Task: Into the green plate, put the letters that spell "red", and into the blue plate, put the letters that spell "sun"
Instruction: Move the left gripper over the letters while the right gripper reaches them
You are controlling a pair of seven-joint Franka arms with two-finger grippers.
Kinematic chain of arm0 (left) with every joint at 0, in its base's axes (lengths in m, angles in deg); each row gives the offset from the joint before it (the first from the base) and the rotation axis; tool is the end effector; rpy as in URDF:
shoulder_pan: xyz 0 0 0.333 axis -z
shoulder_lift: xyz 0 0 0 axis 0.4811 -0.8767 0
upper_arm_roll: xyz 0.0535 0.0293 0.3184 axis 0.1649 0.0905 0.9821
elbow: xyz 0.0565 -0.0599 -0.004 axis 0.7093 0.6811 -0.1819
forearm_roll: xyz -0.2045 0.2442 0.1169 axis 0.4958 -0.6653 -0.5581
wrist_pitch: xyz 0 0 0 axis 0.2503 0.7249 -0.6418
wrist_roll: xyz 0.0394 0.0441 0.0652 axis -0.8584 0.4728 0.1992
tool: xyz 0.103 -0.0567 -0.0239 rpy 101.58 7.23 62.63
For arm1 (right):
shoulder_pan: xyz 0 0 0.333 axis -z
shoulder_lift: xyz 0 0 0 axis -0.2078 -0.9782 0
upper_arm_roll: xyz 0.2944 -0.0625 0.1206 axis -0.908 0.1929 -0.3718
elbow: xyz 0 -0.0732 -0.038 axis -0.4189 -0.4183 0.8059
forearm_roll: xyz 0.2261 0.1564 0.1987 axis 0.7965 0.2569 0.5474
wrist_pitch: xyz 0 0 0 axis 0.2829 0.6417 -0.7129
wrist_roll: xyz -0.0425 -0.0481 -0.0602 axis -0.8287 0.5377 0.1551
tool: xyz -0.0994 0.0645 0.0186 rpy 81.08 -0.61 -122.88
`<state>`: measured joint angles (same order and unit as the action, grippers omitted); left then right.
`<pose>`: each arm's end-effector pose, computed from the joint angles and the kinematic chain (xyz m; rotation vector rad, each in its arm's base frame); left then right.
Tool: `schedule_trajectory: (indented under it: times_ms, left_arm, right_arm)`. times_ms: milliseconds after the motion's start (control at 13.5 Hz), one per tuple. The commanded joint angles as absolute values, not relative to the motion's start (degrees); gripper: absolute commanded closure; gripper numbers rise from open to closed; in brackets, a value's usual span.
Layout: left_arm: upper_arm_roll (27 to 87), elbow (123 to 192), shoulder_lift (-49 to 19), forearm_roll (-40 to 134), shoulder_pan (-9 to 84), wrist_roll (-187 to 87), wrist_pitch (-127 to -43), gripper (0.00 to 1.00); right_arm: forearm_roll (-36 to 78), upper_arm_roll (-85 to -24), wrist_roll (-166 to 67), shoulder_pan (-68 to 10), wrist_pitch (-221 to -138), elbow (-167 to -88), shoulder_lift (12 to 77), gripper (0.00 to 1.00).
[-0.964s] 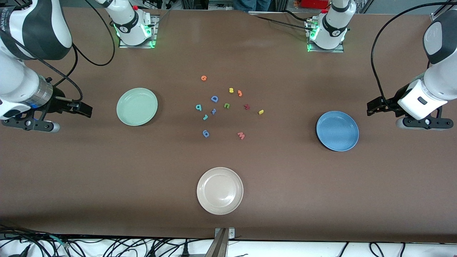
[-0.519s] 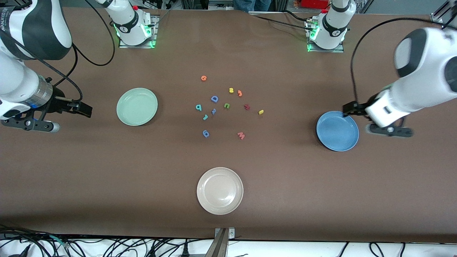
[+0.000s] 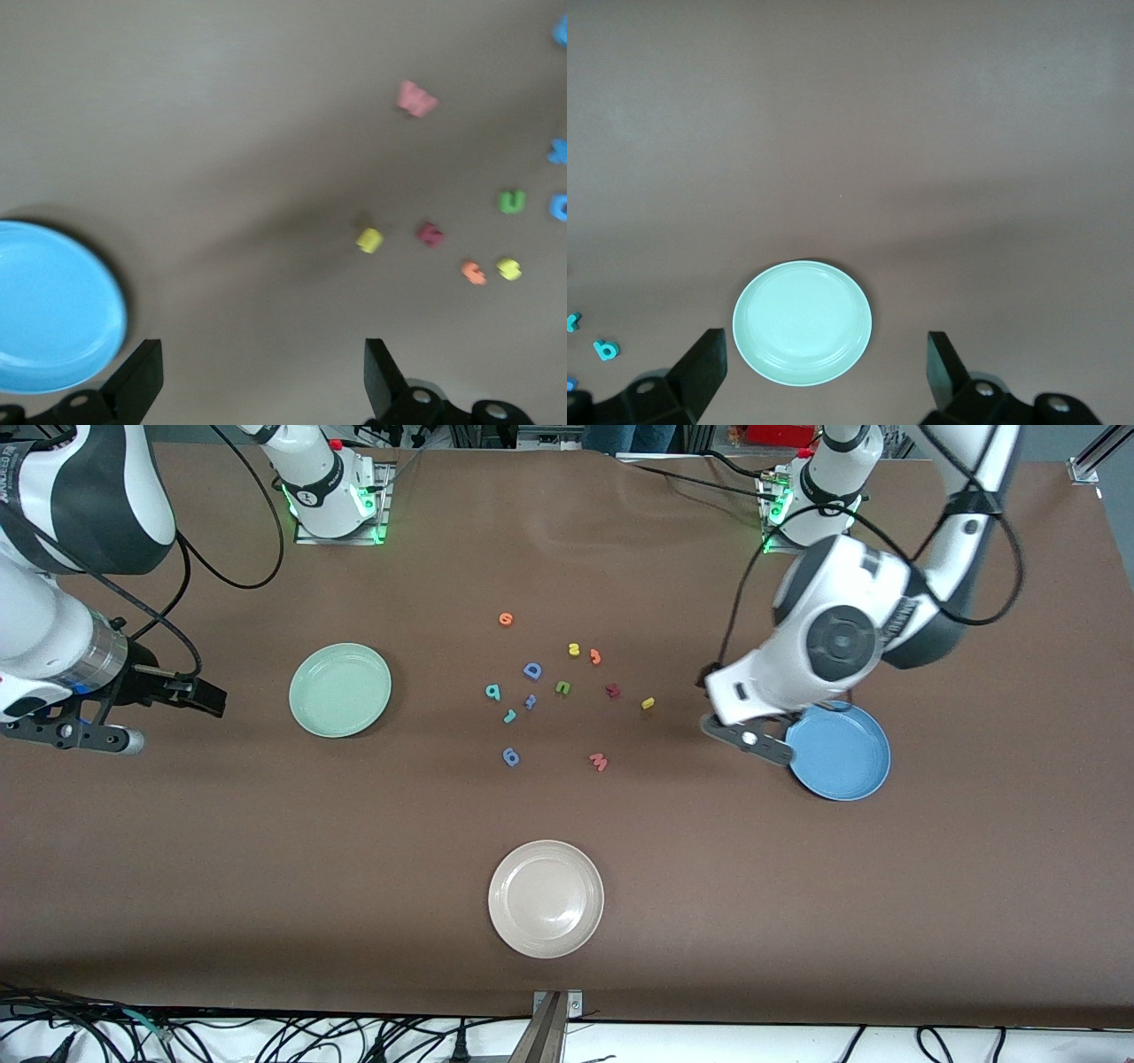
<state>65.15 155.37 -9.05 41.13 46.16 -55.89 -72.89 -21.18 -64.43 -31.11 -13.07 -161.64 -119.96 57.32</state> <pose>0.5154 -0.2621 0.4006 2.9884 -0.6769 -0.3602 0.5580 0.0383 0.5214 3.0462 -0.1920 -0.1004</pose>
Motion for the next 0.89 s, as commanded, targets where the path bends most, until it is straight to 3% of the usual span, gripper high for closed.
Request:
schedule_trajectory:
  times_ms: [0, 371, 816]
  left_arm:
    - [65.51, 154.64, -11.56, 42.92, 50.45, -56.11, -75.82, 0.0]
    - [65.59, 157.26, -14.82, 42.05, 56.08, -52.42, -86.46, 0.0]
    - [65.51, 169.57, -13.24, 37.4, 57.67, -52.16, -103.08, 0.0]
  right_arm:
    - [-20.09, -64.55, -30.55, -13.05, -160.24, -118.78, 57.1, 0.0]
    - [-19.56, -64.91, -28.8, -14.71, -154.26, -118.78, 56.83, 0.0]
    - [-16.57, -64.91, -12.29, -22.0, -154.96, -118.87, 55.08, 0.0]
